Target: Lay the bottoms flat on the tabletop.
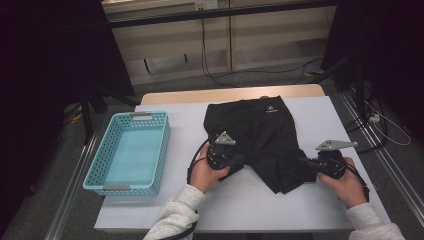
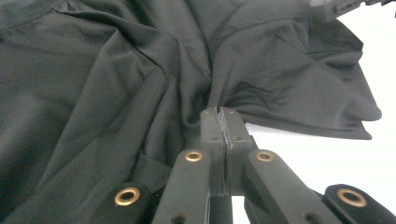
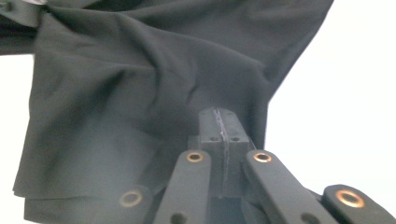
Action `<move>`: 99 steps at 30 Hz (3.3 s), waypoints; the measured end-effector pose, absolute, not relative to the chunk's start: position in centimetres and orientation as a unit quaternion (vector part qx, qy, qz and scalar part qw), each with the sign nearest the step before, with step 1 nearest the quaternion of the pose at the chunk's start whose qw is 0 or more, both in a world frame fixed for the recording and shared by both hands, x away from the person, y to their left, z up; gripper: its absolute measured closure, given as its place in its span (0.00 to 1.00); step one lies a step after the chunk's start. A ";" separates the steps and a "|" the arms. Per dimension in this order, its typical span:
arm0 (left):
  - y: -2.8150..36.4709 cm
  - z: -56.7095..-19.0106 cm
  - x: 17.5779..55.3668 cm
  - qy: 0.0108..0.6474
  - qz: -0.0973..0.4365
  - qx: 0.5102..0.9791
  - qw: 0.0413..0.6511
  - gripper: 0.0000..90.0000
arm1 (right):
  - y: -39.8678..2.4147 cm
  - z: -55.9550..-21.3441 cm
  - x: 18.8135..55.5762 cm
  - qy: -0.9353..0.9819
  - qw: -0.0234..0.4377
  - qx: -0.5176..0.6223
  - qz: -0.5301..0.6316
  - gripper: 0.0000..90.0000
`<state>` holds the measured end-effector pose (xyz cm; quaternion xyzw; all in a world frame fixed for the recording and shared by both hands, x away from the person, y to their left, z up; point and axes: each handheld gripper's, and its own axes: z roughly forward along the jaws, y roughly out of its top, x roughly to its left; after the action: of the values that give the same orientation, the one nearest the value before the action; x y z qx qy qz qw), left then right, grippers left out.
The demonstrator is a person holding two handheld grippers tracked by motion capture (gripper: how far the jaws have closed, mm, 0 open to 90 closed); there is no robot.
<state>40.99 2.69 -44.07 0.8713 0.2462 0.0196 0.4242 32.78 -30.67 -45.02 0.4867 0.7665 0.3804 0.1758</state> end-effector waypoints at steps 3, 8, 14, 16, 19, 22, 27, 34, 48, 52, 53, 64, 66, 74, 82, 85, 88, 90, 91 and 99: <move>2.6 -43.7 40.8 0.247 0.038 0.868 0.429 0.76 | -30.8 -45.1 32.6 0.766 0.178 0.487 0.380 0.86; 1.9 -42.8 39.6 0.229 0.024 0.866 0.444 0.67 | -30.6 -45.2 32.4 0.766 0.189 0.487 0.375 0.67; 0.4 -43.4 38.0 0.209 0.005 0.875 0.436 0.61 | -30.6 -45.0 31.8 0.758 0.205 0.489 0.380 0.52; -0.2 -43.7 37.5 0.200 -0.009 0.879 0.432 0.64 | -30.7 -45.1 31.7 0.758 0.207 0.491 0.378 0.49; -1.1 -44.1 36.8 0.184 -0.012 0.884 0.429 0.67 | -30.9 -45.0 31.5 0.757 0.211 0.492 0.375 0.45; -2.2 -44.5 36.2 0.168 -0.020 0.887 0.430 0.69 | -31.3 -44.8 31.4 0.752 0.218 0.496 0.374 0.44; -3.8 -45.5 35.6 0.151 -0.020 0.892 0.427 0.66 | -31.9 -45.0 31.3 0.749 0.218 0.504 0.371 0.43; -4.9 -46.3 35.1 0.140 -0.024 0.897 0.419 0.66 | -32.2 -44.9 31.2 0.746 0.221 0.507 0.372 0.43; -3.0 -45.4 35.2 0.183 -0.059 0.906 0.377 1.00 | -33.3 -44.8 31.1 0.741 0.228 0.516 0.364 0.52; -2.2 -45.0 35.7 0.188 -0.064 0.902 0.382 1.00 | -33.7 -44.8 31.0 0.738 0.222 0.520 0.368 0.56; -2.2 -45.0 35.7 0.190 -0.067 0.901 0.385 1.00 | -33.6 -44.8 31.0 0.737 0.217 0.521 0.372 0.57; -1.7 -44.9 36.1 0.197 -0.060 0.899 0.386 1.00 | -32.4 -45.9 32.3 0.763 0.168 0.507 0.363 0.90; -1.7 -44.9 36.1 0.193 -0.060 0.900 0.386 1.00 | -32.1 -45.8 32.7 0.770 0.155 0.500 0.364 1.00; -1.3 -45.1 36.3 0.203 -0.055 0.897 0.388 1.00 | -31.1 -44.1 34.5 0.740 0.198 0.507 0.395 1.00; -1.4 -45.0 36.1 0.196 -0.054 0.901 0.384 1.00 | -30.5 -44.9 34.5 0.750 0.216 0.516 0.352 0.71; -1.5 -45.1 36.0 0.192 -0.055 0.900 0.388 1.00 | -31.6 -44.4 33.7 0.740 0.213 0.523 0.364 0.71; -1.8 -45.0 35.8 0.188 -0.051 0.902 0.386 1.00 | -32.4 -45.1 33.0 0.750 0.201 0.527 0.346 0.73; -1.9 -45.0 35.7 0.184 -0.049 0.904 0.383 1.00 | -32.5 -45.8 32.9 0.758 0.191 0.527 0.333 0.71; -2.0 -45.0 35.8 0.180 -0.057 0.902 0.389 1.00 | -32.5 -46.0 32.8 0.756 0.192 0.524 0.341 0.71; -2.2 -44.9 35.7 0.174 -0.059 0.901 0.394 1.00 | -31.5 -45.6 31.5 0.777 0.166 0.505 0.338 1.00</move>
<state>35.72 -2.21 -44.93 0.9005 0.1737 -0.0593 0.3942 31.45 -31.51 -45.60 0.5049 0.7770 0.3375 0.1655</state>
